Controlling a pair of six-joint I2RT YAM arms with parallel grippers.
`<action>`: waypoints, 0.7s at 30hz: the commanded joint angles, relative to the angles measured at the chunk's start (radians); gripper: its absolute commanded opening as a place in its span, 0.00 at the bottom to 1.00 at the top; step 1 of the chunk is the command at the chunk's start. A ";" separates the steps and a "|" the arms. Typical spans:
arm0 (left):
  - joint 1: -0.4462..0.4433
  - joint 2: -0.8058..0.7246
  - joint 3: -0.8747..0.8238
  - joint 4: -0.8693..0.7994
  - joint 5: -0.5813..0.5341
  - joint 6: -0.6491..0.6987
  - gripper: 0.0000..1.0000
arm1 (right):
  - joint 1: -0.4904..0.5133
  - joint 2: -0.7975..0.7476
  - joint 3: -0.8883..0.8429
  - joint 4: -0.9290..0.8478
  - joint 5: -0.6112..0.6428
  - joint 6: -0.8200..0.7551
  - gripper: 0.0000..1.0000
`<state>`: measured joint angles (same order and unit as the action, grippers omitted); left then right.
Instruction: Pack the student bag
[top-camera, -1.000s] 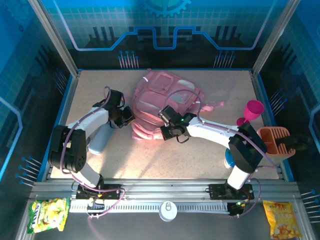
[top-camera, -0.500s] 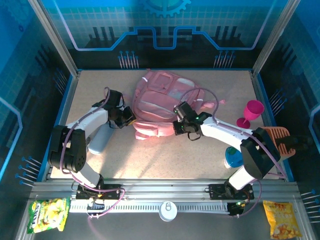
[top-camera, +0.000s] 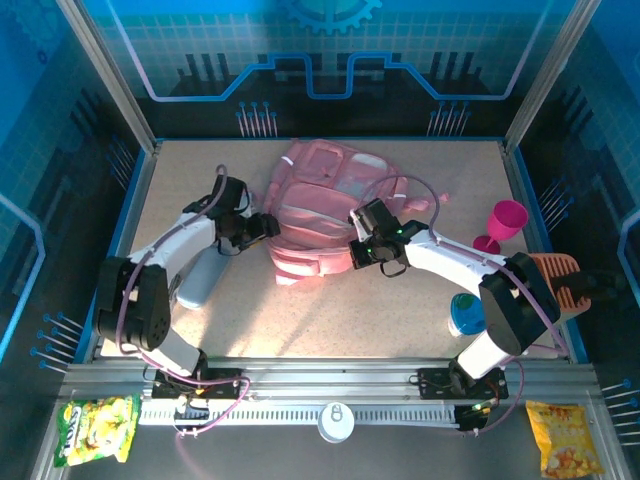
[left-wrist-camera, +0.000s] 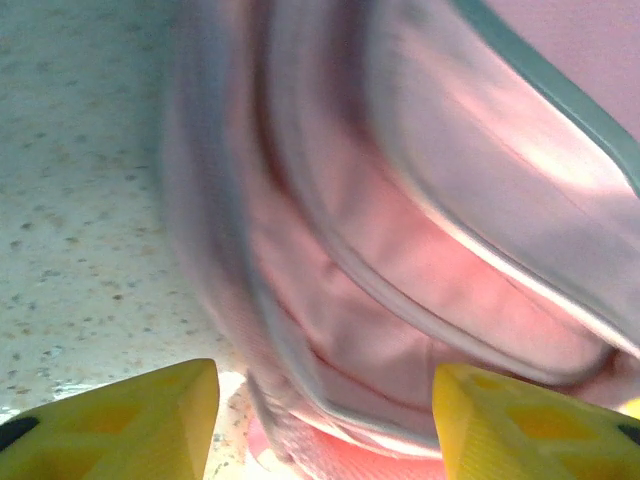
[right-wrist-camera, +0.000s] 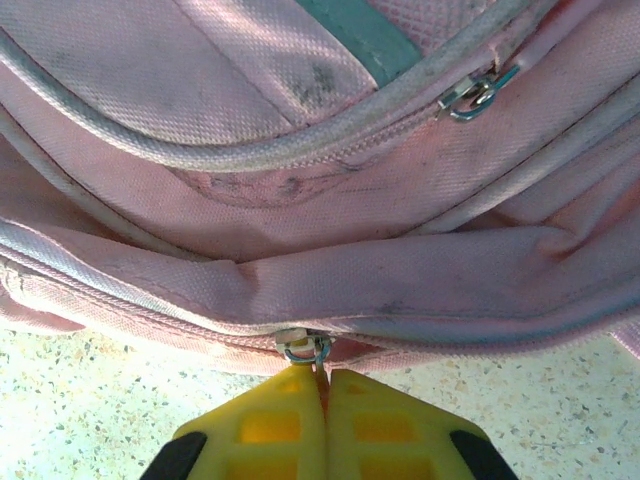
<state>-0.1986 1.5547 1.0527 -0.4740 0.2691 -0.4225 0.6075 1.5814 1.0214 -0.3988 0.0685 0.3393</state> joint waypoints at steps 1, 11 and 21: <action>-0.086 -0.052 0.028 0.003 0.014 0.224 0.61 | -0.011 -0.020 -0.013 0.003 0.007 0.000 0.03; -0.240 0.062 0.066 0.081 0.133 0.534 0.62 | -0.029 -0.077 -0.036 0.024 -0.058 -0.006 0.03; -0.258 0.212 0.141 0.051 0.186 0.661 0.58 | -0.038 -0.093 -0.061 0.041 -0.088 0.001 0.03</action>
<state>-0.4446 1.7386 1.1538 -0.4156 0.4175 0.1616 0.5835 1.5227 0.9737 -0.3752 -0.0017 0.3393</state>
